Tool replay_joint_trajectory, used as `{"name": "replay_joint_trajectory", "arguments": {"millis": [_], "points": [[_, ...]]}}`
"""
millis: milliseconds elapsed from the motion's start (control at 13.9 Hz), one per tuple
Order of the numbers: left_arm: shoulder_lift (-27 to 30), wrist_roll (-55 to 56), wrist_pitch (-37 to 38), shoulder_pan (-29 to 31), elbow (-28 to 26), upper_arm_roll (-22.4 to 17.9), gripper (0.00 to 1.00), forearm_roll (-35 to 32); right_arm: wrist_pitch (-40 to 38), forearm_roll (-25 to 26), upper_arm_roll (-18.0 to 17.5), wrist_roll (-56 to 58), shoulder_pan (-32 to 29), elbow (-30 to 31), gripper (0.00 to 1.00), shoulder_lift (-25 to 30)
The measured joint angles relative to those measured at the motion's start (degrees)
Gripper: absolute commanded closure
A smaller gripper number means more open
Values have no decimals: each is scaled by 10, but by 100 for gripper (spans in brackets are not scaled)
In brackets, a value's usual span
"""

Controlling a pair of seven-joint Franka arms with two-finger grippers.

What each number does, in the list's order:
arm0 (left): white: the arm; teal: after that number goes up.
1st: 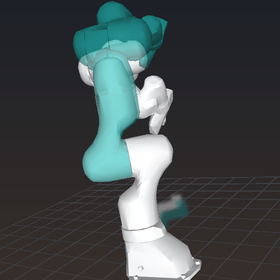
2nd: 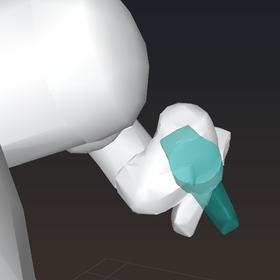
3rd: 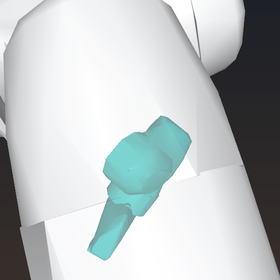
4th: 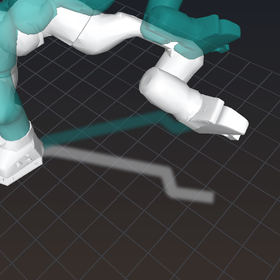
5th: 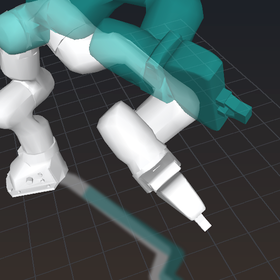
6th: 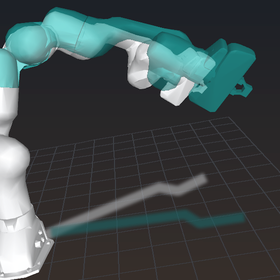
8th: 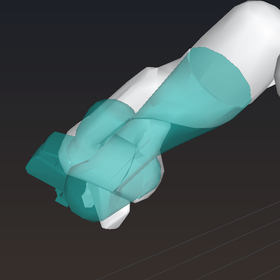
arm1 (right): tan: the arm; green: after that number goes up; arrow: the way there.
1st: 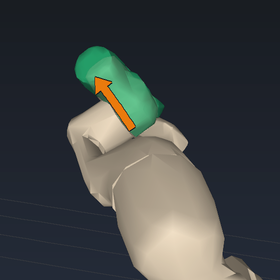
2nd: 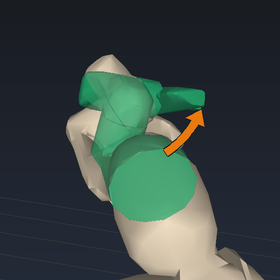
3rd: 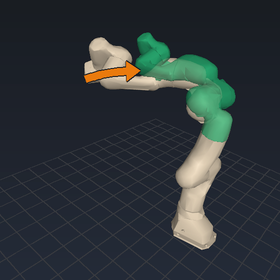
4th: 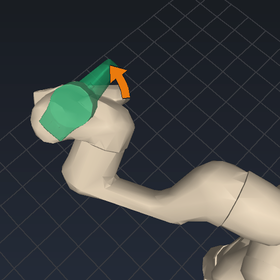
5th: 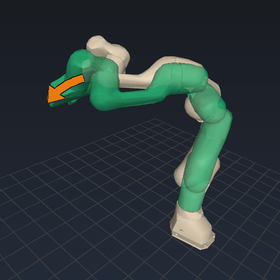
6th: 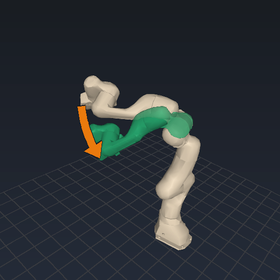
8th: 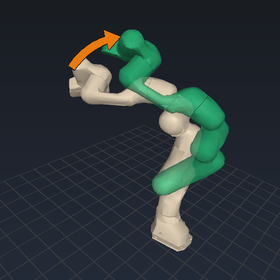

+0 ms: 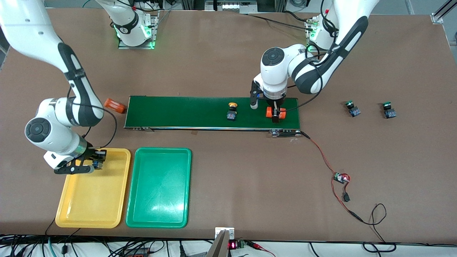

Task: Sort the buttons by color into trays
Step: 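Drop the button into the yellow tray while the left gripper places the battery, then grasp a yellow-cap button on the belt while the left gripper grasps a green-cap button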

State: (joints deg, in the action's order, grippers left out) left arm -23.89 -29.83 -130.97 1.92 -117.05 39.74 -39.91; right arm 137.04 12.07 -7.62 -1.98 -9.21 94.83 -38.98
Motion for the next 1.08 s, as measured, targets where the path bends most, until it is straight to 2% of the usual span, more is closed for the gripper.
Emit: {"name": "replay_joint_trajectory", "arguments": {"millis": [72,144,216,288,360,576,720,936,1081], "points": [[8,0,0,0,11,-12,0,0,6,0,3,1,-3,-7,71,-15],[18,0,1,2,18,-28,0,2,10,0,5,1,-4,-13,64,-26],[29,0,2,8,21,-41,0,6,13,0,5,1,-3,-16,44,-32],[40,0,5,21,21,-49,0,8,14,0,5,1,-2,-18,20,-36],[49,-6,7,41,21,-53,0,8,15,0,5,1,-1,-18,3,-36],[60,-60,9,86,18,-54,0,19,11,0,5,1,3,-24,0,-31],[60,-67,9,90,16,-54,0,24,-35,-4,3,1,11,-26,0,-5],[63,-60,15,114,16,-56,0,46,-157,-75,2,-5,42,-23,0,70],[64,-55,18,165,16,-60,0,111,-189,-113,1,-16,59,4,0,117]]}}
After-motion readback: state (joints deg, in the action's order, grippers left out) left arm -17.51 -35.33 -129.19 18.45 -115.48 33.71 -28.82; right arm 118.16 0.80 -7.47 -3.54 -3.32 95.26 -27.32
